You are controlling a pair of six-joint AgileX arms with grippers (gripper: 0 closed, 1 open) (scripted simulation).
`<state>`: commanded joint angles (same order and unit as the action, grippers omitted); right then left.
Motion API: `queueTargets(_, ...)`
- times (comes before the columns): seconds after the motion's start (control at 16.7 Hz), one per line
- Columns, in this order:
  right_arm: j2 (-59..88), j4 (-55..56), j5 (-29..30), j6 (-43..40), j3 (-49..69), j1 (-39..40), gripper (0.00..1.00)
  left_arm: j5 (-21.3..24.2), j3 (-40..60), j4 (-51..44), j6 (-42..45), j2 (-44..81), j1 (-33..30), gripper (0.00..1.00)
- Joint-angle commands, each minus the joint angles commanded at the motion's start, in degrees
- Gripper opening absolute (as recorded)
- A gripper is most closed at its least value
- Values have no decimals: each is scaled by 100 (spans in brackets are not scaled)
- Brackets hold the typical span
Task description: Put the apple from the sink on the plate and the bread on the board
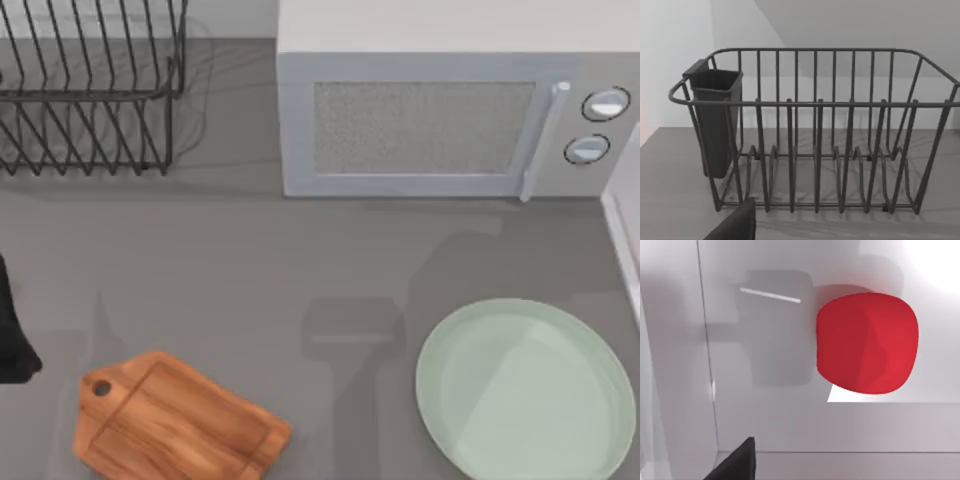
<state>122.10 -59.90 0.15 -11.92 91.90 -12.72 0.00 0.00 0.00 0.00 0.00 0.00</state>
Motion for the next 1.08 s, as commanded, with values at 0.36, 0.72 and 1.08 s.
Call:
queueTargets(0.36,863,1474,8,12,-546,-12,100,0,0,0,0,0,0,100)
queueTargets(0.72,1624,2658,16,22,-1022,-24,100,0,0,0,0,0,0,100)
queueTargets(1.08,1628,2662,16,22,-1024,-24,85,0,0,0,0,0,0,100)
